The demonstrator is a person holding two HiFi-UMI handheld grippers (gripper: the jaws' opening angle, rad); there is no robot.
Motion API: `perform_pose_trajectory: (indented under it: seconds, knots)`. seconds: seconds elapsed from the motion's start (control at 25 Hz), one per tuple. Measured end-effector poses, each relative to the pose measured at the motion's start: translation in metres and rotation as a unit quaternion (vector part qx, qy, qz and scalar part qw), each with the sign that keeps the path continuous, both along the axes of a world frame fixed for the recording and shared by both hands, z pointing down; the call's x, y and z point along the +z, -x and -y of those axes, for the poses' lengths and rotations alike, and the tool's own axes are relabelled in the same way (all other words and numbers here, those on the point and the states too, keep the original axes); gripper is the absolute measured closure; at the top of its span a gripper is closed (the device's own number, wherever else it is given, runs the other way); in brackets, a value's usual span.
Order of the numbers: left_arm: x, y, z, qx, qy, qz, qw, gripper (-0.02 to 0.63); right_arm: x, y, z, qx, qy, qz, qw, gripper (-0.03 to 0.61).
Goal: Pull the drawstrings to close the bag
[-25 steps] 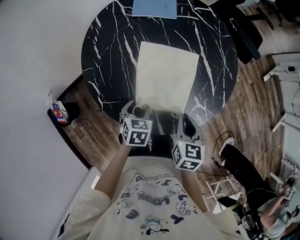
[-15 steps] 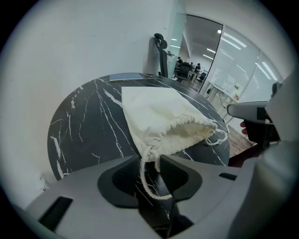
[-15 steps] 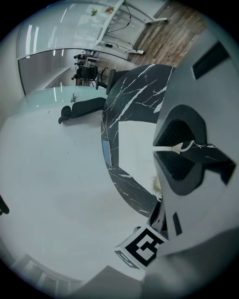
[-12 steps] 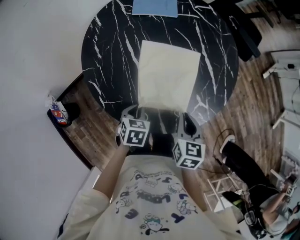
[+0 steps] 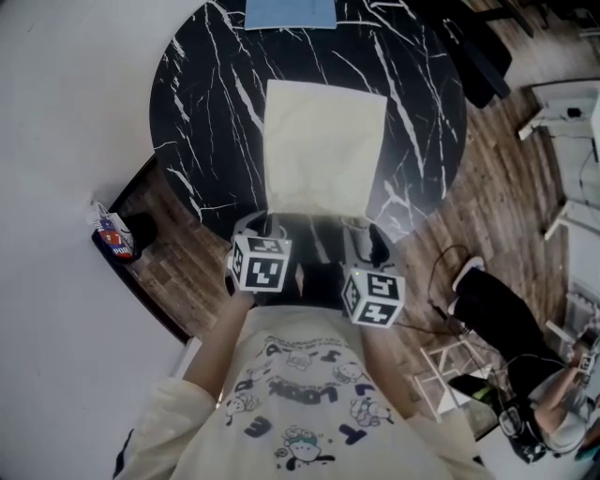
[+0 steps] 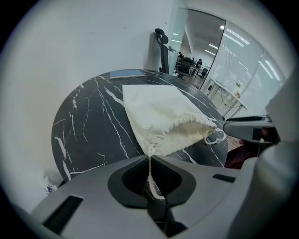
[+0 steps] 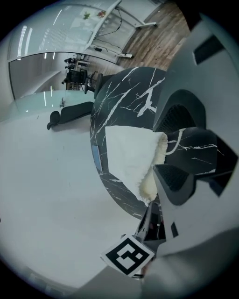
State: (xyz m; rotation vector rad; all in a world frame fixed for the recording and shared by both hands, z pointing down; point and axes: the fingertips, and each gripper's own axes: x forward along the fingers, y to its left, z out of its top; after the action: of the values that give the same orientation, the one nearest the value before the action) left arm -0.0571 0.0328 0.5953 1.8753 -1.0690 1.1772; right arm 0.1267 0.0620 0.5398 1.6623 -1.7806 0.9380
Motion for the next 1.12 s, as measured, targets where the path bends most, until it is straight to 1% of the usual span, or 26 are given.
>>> perform_pose_trajectory:
  seconds: [0.08, 0.2, 0.32, 0.44, 0.56, 0.64, 0.76, 0.92, 1.12]
  knots:
    - [-0.002, 0.000, 0.000, -0.003, 0.003, -0.005, 1.0000, 0.561, 0.008, -0.004, 0.001, 0.012, 0.010, -0.011, 1.000, 0.358]
    - [-0.004, -0.001, 0.002, -0.007, 0.003, -0.011, 0.9999, 0.561, 0.020, -0.011, 0.009, 0.025, 0.018, -0.047, 0.998, 0.318]
    - [-0.005, -0.002, 0.004, -0.002, -0.004, -0.012, 0.9999, 0.561, 0.040, -0.011, 0.014, 0.034, 0.039, -0.058, 0.997, 0.299]
    - [-0.004, -0.003, 0.001, 0.000, 0.004, -0.013, 0.9999, 0.561, 0.055, -0.001, 0.015, 0.033, 0.066, -0.061, 0.995, 0.298]
    - [-0.004, -0.002, 0.002, -0.002, 0.004, -0.014, 0.9999, 0.561, 0.056, 0.005, 0.015, 0.027, 0.069, -0.059, 0.996, 0.298]
    - [-0.005, -0.001, 0.002, -0.003, 0.005, -0.015, 0.9999, 0.561, 0.053, 0.006, 0.013, 0.025, 0.068, -0.055, 0.996, 0.285]
    - [-0.005, 0.000, 0.002, 0.000, 0.006, -0.016, 0.9999, 0.561, 0.052, 0.004, 0.010, 0.035, 0.065, -0.055, 0.996, 0.285]
    - [-0.005, -0.001, 0.002, 0.000, 0.002, -0.014, 0.9999, 0.561, 0.059, 0.002, 0.018, 0.043, 0.071, -0.055, 0.995, 0.285]
    - [-0.006, -0.002, 0.004, -0.001, -0.003, -0.014, 0.9999, 0.561, 0.063, -0.002, 0.023, 0.079, 0.068, -0.031, 0.994, 0.285]
